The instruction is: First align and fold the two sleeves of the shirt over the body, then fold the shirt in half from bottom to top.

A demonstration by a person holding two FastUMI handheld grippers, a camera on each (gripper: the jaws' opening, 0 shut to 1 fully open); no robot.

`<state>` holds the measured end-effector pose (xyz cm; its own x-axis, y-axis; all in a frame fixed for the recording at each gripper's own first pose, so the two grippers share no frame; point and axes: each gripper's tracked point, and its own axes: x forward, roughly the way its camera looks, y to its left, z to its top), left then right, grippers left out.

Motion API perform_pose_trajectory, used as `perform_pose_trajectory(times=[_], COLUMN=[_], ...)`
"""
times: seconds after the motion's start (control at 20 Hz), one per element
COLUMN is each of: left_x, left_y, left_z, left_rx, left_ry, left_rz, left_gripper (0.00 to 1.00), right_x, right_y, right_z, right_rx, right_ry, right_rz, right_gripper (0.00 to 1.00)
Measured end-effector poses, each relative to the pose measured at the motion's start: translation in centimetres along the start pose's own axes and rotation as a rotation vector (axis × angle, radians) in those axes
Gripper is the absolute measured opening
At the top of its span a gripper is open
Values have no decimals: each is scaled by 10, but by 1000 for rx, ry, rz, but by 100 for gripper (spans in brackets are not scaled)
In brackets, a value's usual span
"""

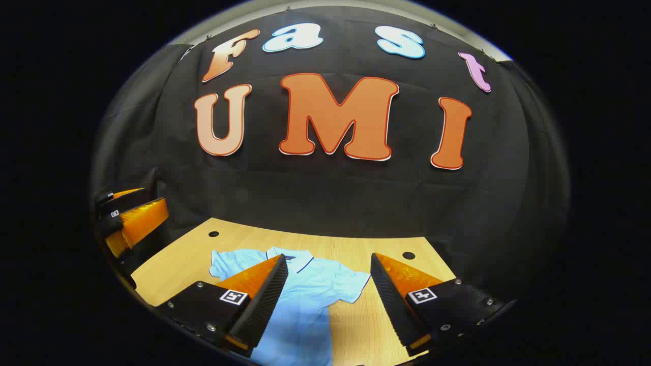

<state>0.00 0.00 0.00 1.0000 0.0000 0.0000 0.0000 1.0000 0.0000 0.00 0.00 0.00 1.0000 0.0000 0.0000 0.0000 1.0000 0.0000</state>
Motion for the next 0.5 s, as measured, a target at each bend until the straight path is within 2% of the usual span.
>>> perform_pose_trajectory(times=[0.05, 0.1, 0.5], left_x=[-1, -2, -20], left_y=[1, 5, 21], left_z=[-1, -2, -2], left_rx=[-2, -5, 4], left_ry=[1, 2, -27], left_rz=[-4, -5, -64], left_gripper=[100, 97, 100], right_x=[0, 0, -2], right_y=[0, 1, 3], right_z=[-1, -1, -17], right_rx=[3, 5, 32], right_ry=[4, 6, 73], right_rz=[-6, -14, -76], right_gripper=[98, 98, 99])
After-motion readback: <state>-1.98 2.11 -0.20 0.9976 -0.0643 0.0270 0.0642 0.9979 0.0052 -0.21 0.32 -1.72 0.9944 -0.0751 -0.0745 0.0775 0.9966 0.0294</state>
